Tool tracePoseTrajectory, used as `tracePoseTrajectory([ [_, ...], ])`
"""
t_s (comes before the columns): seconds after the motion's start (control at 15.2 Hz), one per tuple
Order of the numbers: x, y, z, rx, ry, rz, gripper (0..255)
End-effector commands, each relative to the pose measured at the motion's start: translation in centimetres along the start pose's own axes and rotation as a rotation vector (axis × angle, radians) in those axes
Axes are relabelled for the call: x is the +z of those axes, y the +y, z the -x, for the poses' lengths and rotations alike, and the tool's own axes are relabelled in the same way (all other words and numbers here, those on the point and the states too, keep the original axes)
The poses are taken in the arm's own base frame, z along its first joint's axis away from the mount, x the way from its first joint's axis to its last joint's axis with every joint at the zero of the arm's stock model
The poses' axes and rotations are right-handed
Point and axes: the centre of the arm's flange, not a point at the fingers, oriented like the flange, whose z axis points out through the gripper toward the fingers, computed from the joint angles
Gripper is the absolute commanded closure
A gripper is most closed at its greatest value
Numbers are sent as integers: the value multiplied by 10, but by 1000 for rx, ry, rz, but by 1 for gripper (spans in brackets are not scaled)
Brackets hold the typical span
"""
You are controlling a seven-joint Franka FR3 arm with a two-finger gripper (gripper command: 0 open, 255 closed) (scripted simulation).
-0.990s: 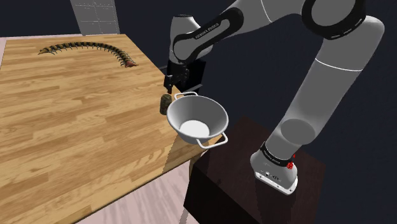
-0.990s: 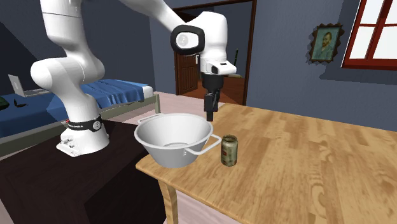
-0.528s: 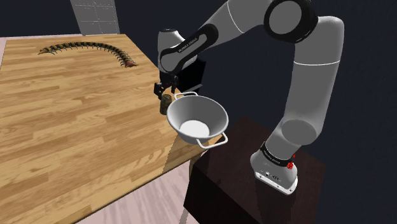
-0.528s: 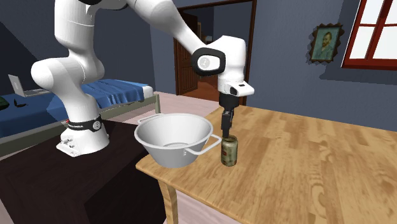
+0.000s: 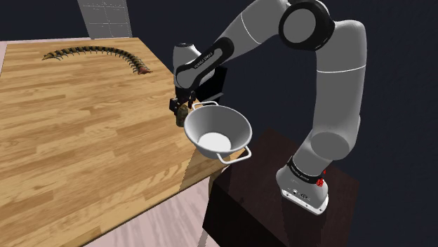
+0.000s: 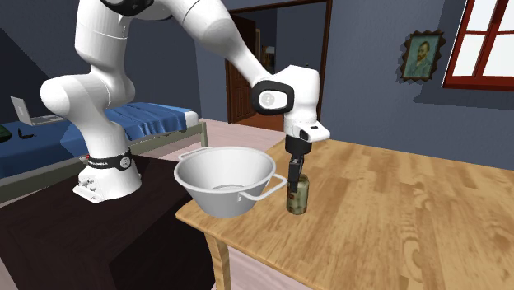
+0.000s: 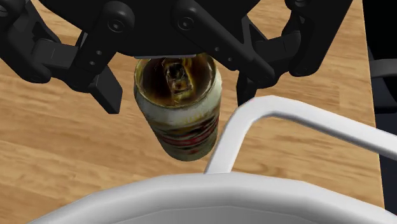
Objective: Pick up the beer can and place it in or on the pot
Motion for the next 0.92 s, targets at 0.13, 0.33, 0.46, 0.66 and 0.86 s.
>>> tracePoseTrajectory([
  [0.13, 4, 0, 0, 0, 1, 0, 0],
  [0.33, 4, 0, 0, 0, 1, 0, 0],
  [0.46, 4, 0, 0, 0, 1, 0, 255],
  [0.66, 4, 0, -1, 0, 1, 0, 255],
  [0.86, 4, 0, -1, 0, 1, 0, 255],
])
